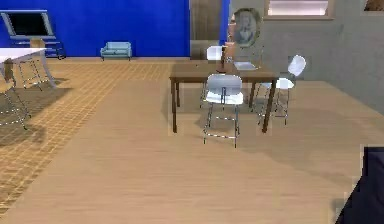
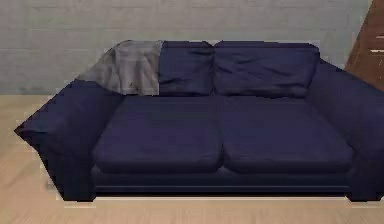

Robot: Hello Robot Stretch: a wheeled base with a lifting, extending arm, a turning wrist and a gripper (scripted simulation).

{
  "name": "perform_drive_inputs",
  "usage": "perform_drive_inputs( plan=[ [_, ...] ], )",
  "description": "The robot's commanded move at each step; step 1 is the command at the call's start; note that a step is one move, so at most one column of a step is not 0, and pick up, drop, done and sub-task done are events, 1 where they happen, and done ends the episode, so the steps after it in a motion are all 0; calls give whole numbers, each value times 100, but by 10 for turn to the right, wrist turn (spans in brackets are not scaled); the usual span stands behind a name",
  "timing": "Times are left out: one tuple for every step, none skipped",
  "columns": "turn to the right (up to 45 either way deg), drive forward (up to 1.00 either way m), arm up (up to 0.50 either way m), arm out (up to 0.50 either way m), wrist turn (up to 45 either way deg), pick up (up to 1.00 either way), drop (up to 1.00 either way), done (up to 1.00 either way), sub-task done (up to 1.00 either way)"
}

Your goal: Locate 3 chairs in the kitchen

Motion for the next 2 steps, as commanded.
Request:
perform_drive_inputs(
  plan=[
    [-450,0,0,0,0,0,0,0,0],
    [-240,0,0,0,0,0,0,0,0]
  ],
)
